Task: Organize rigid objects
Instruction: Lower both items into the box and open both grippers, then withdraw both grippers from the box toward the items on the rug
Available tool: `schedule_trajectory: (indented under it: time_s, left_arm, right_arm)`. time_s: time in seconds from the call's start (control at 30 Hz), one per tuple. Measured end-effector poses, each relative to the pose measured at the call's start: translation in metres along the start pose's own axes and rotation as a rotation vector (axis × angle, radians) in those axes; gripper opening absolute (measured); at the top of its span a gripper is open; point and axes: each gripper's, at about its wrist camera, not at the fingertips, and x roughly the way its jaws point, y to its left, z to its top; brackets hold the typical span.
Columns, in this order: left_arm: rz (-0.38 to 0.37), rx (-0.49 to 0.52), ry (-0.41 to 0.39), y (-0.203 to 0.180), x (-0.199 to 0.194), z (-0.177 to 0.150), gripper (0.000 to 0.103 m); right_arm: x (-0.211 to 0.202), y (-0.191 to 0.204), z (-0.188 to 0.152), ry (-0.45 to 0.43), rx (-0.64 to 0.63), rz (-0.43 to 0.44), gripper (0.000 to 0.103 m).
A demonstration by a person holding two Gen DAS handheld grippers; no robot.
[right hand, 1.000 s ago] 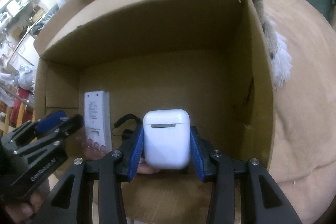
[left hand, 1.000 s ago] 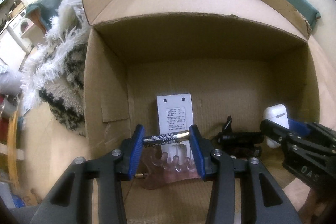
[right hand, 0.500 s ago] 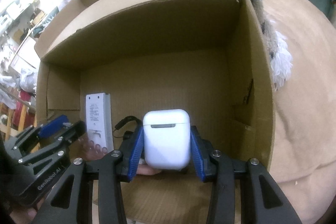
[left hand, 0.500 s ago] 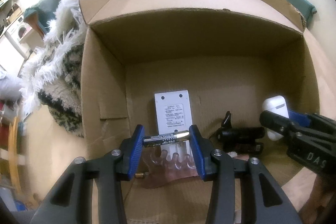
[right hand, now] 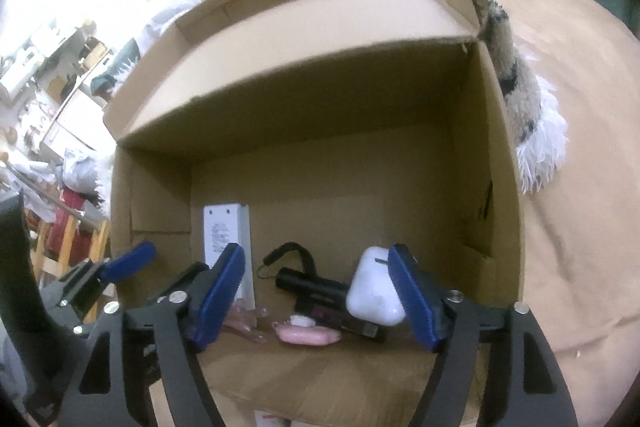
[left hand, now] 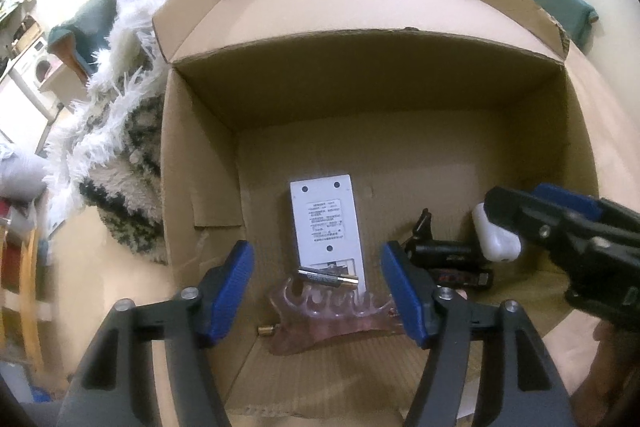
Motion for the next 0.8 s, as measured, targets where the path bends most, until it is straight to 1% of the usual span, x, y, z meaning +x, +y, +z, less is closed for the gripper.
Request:
schedule_trajectory:
  time_s: [0.1,0.17,0.3,0.37,0.43,0.53,0.6,0.67,0.77,0.8]
  left_arm:
    - [0.001,-0.005,0.002,0.001,-0.004,0.0,0.064]
    - [0.015,-0.015,-0.01,0.002,-0.008,-0.001,0.064]
    - [-0.007,-0.053,-0.025,0.007,-0.02,-0.001,0.064]
    - [0.017,-0.079,-0.04,0.011,-0.027,-0.001,0.064]
    - [0.025,-0.101,-0.057,0.018,-0.034,0.0,0.065]
    - [0.03,-0.105,-0.082,0.021,-0.044,-0.005,0.065]
    - [0.029,-0.096,-0.085,0.02,-0.051,-0.009,0.065]
    - [0.02,-0.083,-0.086,0.016,-0.056,-0.014,0.065]
    - [-0.04,-0.066,-0.071,0.013,-0.06,-0.024,0.065]
    - [-0.045,-0.062,-0.068,0.013,-0.063,-0.029,0.065]
  right_arm:
    - [-0.001,0.0,-0.001,0.0,0.009,0.003,0.082]
    - [-0.004,-0.001,0.0,-0.008,0.015,0.006,0.082]
    - [-0.012,-0.001,0.001,-0.038,0.02,-0.011,0.082]
    - [-0.015,0.0,0.001,-0.05,0.031,-0.031,0.082]
    - [-0.019,-0.002,0.0,-0.059,0.042,-0.042,0.082]
    - [-0.024,-0.004,-0.003,-0.063,0.056,-0.036,0.082]
    - [-0.027,-0.005,-0.006,-0.063,0.057,-0.037,0.082]
    - [-0.031,-0.005,-0.01,-0.062,0.06,-0.035,0.082]
    - [-0.038,-0.004,-0.016,-0.062,0.061,-0.036,0.082]
    - [-0.04,-0.003,-0.018,-0.062,0.058,-0.037,0.082]
